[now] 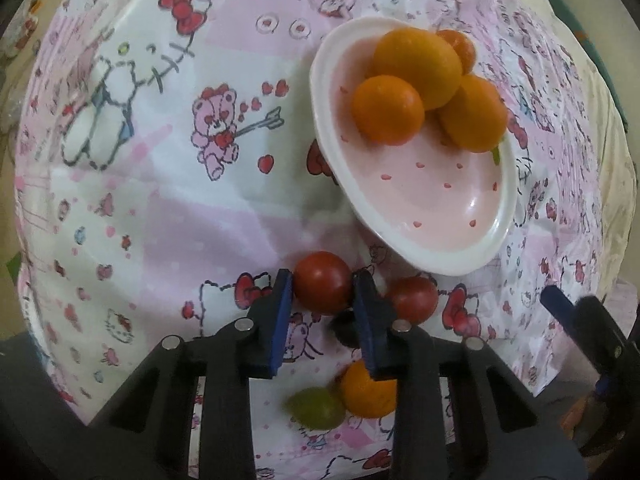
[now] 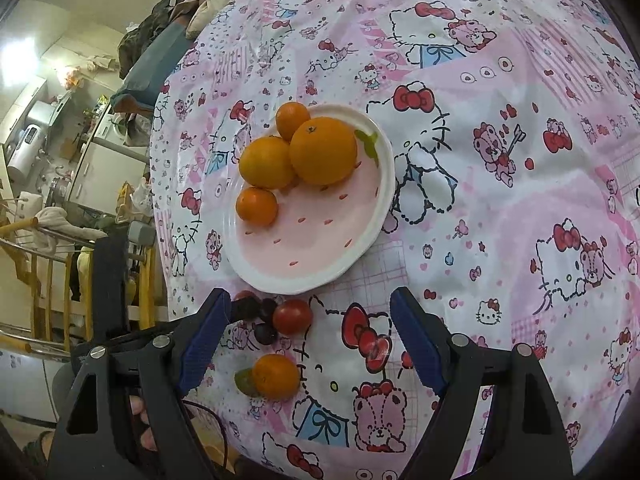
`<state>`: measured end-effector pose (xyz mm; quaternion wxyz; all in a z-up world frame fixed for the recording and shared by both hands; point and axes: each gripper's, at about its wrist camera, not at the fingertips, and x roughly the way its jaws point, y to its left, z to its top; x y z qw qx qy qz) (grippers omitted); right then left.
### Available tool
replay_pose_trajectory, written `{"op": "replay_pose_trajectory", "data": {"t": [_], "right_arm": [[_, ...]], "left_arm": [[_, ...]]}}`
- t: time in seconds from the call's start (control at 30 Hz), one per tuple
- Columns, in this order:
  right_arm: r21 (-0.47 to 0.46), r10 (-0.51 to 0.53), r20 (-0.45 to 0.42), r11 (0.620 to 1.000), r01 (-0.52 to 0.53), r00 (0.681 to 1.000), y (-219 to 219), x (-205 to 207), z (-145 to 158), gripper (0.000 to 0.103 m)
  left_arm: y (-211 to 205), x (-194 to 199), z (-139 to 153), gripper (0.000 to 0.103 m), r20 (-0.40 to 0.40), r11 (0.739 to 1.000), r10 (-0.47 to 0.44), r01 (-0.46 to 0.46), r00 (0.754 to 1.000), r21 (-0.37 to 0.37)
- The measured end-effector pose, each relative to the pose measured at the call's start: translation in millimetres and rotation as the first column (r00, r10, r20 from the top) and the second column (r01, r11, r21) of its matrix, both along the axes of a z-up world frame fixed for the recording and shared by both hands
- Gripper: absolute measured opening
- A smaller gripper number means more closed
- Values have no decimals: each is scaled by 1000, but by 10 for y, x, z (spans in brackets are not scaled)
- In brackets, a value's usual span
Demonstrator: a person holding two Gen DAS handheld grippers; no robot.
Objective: Organize fruits
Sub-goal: 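Move the left gripper down toward a red cherry tomato, then close the left gripper on the cherry tomato while the right gripper grasps another tomato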
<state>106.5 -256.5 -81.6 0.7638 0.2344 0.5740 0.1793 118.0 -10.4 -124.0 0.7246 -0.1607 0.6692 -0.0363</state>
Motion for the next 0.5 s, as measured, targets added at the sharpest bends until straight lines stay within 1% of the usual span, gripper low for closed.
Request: {"op": "replay_pose_trajectory", "data": {"t": [0.07, 0.13, 0.2, 0.3, 0.37, 0.43, 0.5], "right_arm": [[-1, -2, -5, 1000, 2, 1000, -3, 5, -14, 84], [-2, -1, -11, 1000, 1, 1000, 6, 8, -34, 84], [4, 5, -24, 1000, -5, 1000, 28, 6, -67, 84], [33, 35, -55, 999, -33, 998, 84, 11, -125, 84], [62, 61, -83, 996, -56, 995, 143, 22, -181, 83], [76, 96, -106, 993, -89, 990, 240, 44, -239, 71], [68, 136, -125, 989, -129, 983, 365, 87, -315, 65]], "left_arm": [[2, -18, 60, 26, 14, 1000, -4, 4, 1000, 2], [28, -48, 161, 26, 47, 1000, -7, 6, 999, 20], [45, -76, 261, 26, 75, 1000, -14, 13, 997, 22], [66, -101, 386, 26, 114, 999, -33, 29, 993, 32], [89, -108, 431, 26, 127, 999, -32, 28, 991, 34], [117, -101, 452, 26, 134, 999, -28, 23, 991, 37], [140, -85, 458, 26, 138, 999, -28, 22, 990, 47]]}}
